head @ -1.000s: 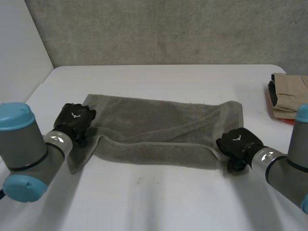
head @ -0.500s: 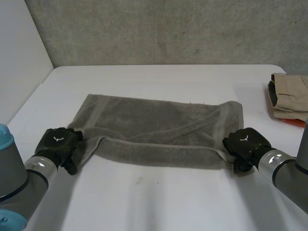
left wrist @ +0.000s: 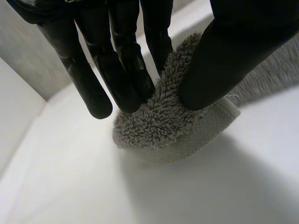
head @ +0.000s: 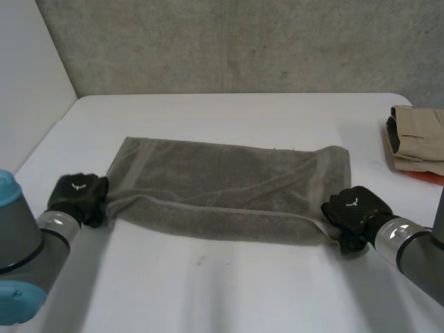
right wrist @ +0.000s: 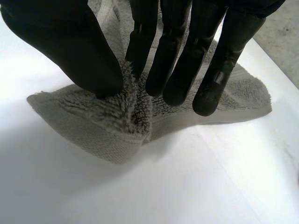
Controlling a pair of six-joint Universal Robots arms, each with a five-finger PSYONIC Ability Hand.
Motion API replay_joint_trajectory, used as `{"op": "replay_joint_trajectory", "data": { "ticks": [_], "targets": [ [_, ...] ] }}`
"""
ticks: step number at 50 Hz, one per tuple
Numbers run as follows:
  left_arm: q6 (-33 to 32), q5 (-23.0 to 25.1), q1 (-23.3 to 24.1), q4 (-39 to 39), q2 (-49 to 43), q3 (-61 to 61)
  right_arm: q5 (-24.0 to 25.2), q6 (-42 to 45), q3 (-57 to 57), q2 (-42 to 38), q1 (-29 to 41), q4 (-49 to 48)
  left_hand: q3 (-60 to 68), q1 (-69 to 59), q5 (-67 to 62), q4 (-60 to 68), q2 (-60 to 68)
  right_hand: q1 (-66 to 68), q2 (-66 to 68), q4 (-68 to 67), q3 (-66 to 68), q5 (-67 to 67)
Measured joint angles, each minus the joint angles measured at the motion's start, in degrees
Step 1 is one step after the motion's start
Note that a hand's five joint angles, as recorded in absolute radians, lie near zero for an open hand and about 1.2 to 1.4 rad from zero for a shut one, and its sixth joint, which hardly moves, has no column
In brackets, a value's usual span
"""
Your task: Fold the laundry.
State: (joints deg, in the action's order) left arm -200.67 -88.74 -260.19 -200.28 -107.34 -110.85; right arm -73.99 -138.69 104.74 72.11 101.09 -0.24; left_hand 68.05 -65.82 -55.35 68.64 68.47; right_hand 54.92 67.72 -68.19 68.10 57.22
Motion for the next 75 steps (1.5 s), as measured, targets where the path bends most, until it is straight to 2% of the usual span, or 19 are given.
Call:
{"op": "replay_joint_trajectory", "data": {
  "ticks": [3,9,15,19,23,28,37,41,46,52,54,56,57,60,63,66,67,75],
  "targets": [
    [-0.5,0.5,0.0,1.2,4.3,-1.1,-0.2,3.4,-0.6,1.7,-0.2,4.0,0.0,0.0,0.0,0.0,0.0,0.0,0.0,0.0,0.0,0.0],
    [-5.1,4.7,-0.2,9.1,14.5,-3.7,-0.6,11.5,-2.2,5.3,-1.8,17.8,0.0,0.0,0.0,0.0,0.0,0.0,0.0,0.0,0.0,0.0],
    [-16.3,10.5,-1.9,25.9,20.8,-5.0,-0.7,21.7,-1.9,8.1,-6.1,34.9,0.1,0.0,0.0,0.0,0.1,0.0,0.0,0.0,0.0,0.0],
    [-23.0,12.0,-3.9,34.7,21.9,-5.4,-0.7,27.7,-1.3,9.2,-9.8,40.4,0.2,0.0,0.0,0.0,0.1,0.0,0.0,0.0,0.0,0.0],
    [-27.0,12.4,-5.3,38.0,21.7,-5.1,-0.1,31.3,-1.6,9.3,-12.8,41.3,0.2,0.0,0.0,0.0,0.1,0.0,0.0,0.0,0.0,0.0],
    [-27.1,12.5,-5.4,32.3,18.5,-2.8,-0.2,28.2,-5.2,5.6,-12.8,35.7,0.2,0.0,0.0,0.0,0.1,0.0,0.0,0.0,0.0,0.0],
    [-18.3,11.1,0.2,13.6,4.0,7.2,-3.8,18.7,-16.9,-5.1,-7.0,23.4,0.2,0.0,0.0,0.0,0.1,0.0,0.0,0.0,0.0,0.1],
    [-15.2,8.4,2.1,7.4,-3.7,13.8,-6.0,16.6,-22.0,-9.1,-5.0,17.8,0.2,0.0,0.0,0.0,0.1,0.0,0.0,0.0,0.0,0.2],
    [-13.7,3.9,4.0,3.1,-13.4,23.4,-7.8,15.2,-28.2,-14.5,-3.1,10.6,0.2,0.0,0.0,0.0,0.1,0.0,0.0,0.0,0.0,0.2],
    [-13.9,0.3,6.4,2.0,-22.7,33.4,-10.0,14.2,-34.7,-20.2,-1.4,7.0,0.2,0.0,0.0,0.1,0.1,0.0,0.0,0.0,0.0,0.2],
    [-14.0,-0.3,6.8,2.1,-23.9,34.6,-10.7,13.0,-36.2,-21.2,-1.1,6.8,0.2,0.0,0.0,0.1,0.1,-0.3,-0.9,0.7,-0.7,-0.4],
    [-14.1,-1.0,7.3,2.3,-25.1,35.7,-11.5,9.7,-37.6,-21.7,-0.8,7.0,0.2,0.0,0.0,0.1,0.1,-8.6,-13.4,13.2,-13.3,-11.6],
    [-14.1,-1.2,7.4,2.4,-25.3,35.8,-11.6,8.8,-37.8,-21.6,-0.8,7.2,0.2,0.0,0.0,0.1,0.1,-11.1,-15.6,16.0,-16.1,-14.3],
    [-14.1,-1.6,7.7,2.7,-25.5,35.4,-11.9,3.6,-38.2,-20.0,-1.0,9.4,0.2,0.0,0.0,0.1,0.1,-11.1,-15.6,16.0,-16.1,-14.3],
    [-14.0,-1.7,8.1,3.0,-24.0,32.9,-10.8,-3.7,-37.9,-15.5,-1.5,15.7,0.2,0.0,0.0,0.2,0.1,-11.1,-15.6,16.0,-16.1,-14.3],
    [-14.0,-1.7,8.1,3.0,-23.7,32.7,-10.6,-4.2,-37.8,-15.1,-1.6,16.2,0.2,0.0,0.0,0.2,0.1,-11.1,-15.6,16.0,-16.1,-14.3],
    [-14.0,-1.6,8.3,3.2,-21.1,29.9,-7.8,-8.6,-36.5,-11.2,-2.4,22.3,0.3,0.0,0.0,0.2,0.1,-30.0,-39.5,40.1,-40.1,-39.2],
    [-14.0,-1.1,8.2,3.2,-15.2,24.3,-2.2,-12.6,-28.7,-4.1,-4.6,28.9,0.3,0.0,0.0,0.2,0.1,-32.4,-41.8,43.3,-42.7,-42.5]
  ]
}}
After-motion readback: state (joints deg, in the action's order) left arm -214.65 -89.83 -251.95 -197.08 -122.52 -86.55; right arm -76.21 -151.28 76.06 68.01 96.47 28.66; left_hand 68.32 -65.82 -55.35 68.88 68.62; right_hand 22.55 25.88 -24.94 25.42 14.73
